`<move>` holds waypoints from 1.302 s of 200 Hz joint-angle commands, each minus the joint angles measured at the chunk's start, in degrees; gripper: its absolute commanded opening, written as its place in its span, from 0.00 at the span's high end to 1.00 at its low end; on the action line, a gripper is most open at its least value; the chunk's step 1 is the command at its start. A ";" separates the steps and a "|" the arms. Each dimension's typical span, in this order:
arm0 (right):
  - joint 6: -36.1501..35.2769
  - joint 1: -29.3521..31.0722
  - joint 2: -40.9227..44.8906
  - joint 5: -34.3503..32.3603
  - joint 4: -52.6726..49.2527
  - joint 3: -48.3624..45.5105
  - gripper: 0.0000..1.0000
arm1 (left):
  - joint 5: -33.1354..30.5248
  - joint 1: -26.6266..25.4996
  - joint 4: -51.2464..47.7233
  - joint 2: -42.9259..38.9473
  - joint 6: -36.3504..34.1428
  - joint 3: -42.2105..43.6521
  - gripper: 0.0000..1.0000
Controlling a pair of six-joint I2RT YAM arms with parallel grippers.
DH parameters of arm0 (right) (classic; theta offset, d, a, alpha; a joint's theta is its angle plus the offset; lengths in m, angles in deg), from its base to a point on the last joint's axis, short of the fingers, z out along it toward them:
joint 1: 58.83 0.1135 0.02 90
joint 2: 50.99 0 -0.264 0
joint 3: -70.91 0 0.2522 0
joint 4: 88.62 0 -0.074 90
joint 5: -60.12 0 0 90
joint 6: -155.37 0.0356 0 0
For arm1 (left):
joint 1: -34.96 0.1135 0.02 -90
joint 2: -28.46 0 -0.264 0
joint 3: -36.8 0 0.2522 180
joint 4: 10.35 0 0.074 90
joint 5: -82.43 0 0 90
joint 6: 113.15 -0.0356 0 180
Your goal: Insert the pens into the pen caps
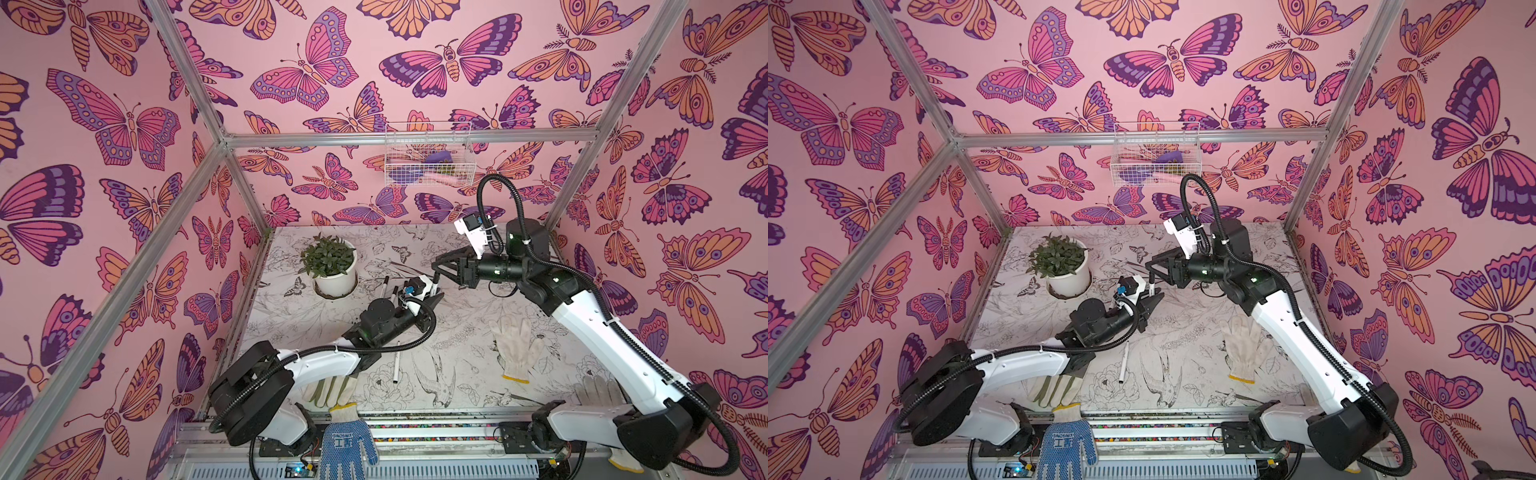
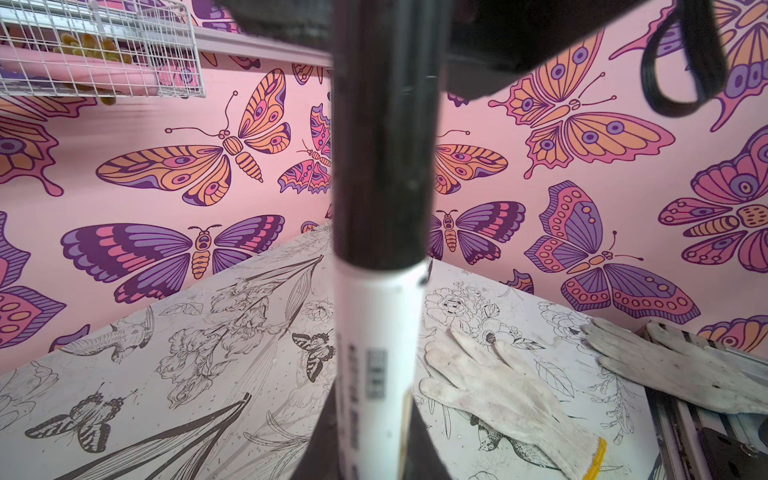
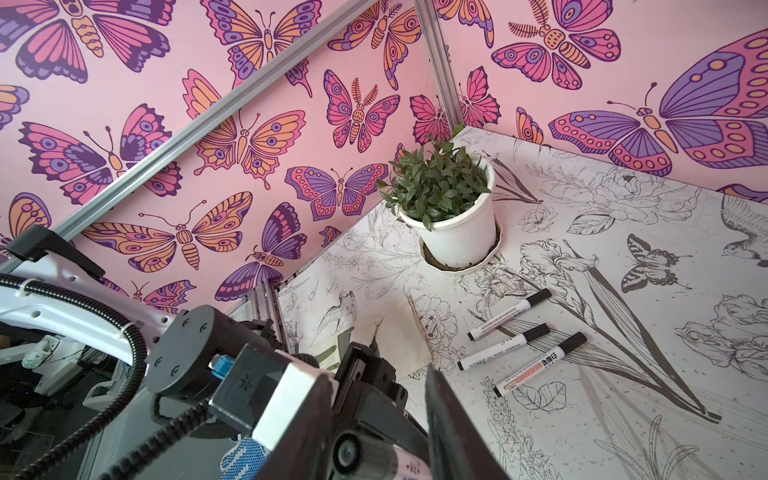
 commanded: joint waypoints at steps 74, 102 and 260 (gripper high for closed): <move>-3.17 2.76 -1.34 -2.16 -5.29 0.22 0.62 | -0.69 -0.27 1.32 0.35 1.14 0.98 1.00; -4.52 3.38 -1.32 -3.33 -7.31 -0.35 0.65 | -0.64 -0.25 1.04 0.07 1.02 1.01 1.00; -1.39 3.82 -2.66 -2.74 -8.85 -11.29 1.00 | -6.07 1.07 -16.98 -8.12 7.82 -16.88 1.00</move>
